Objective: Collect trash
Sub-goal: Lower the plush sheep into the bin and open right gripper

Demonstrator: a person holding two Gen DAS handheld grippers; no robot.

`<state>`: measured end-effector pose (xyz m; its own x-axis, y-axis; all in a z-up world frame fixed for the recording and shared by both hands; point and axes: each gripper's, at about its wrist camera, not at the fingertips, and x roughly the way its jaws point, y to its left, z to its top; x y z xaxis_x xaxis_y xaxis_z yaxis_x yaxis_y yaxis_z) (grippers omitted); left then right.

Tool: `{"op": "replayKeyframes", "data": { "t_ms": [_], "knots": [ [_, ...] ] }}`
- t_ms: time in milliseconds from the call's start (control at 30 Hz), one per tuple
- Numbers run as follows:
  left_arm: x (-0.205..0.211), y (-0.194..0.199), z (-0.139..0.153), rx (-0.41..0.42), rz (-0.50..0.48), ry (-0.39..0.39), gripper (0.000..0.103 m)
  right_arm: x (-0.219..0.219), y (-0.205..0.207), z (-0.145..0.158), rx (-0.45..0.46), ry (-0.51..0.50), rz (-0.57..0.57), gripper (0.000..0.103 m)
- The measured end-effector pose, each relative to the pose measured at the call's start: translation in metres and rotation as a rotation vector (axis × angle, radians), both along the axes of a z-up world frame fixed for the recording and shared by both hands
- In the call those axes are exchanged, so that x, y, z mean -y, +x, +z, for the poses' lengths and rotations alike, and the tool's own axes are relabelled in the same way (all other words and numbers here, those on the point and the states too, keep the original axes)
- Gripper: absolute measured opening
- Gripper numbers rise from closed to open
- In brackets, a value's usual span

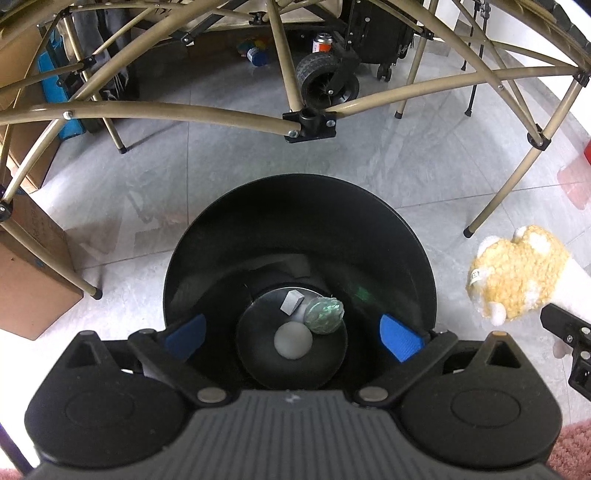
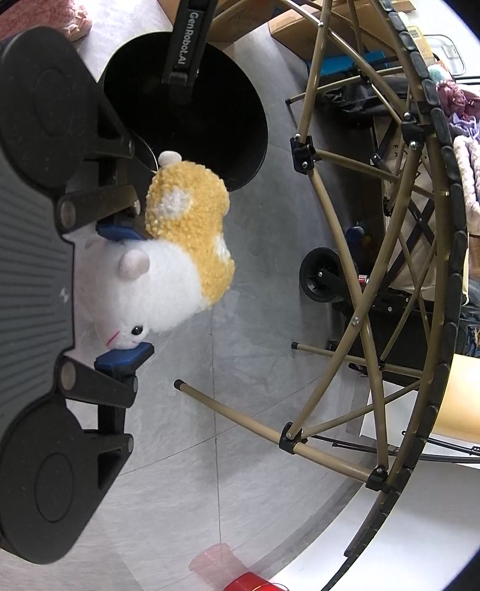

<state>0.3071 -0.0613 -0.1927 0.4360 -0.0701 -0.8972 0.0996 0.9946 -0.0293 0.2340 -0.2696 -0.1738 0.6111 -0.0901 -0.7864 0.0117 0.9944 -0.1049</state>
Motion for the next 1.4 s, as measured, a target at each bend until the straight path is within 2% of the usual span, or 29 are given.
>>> {"op": "replayKeyframes", "data": {
  "t_ms": [667, 1100, 1400],
  "knots": [
    [-0.024, -0.022, 0.028, 0.093, 0.011, 0.020, 0.103, -0.018, -0.004, 0.014, 0.049, 0.001, 0.045, 0.055],
    [-0.063, -0.042, 0.053, 0.157, 0.091, 0.044, 0.103, -0.058, 0.001, 0.026, 0.076, 0.011, 0.127, 0.055],
    [-0.096, -0.055, 0.065, 0.177, 0.172, 0.059, 0.103, -0.099, 0.013, 0.022, 0.047, 0.014, 0.191, 0.055]
  ]
}}
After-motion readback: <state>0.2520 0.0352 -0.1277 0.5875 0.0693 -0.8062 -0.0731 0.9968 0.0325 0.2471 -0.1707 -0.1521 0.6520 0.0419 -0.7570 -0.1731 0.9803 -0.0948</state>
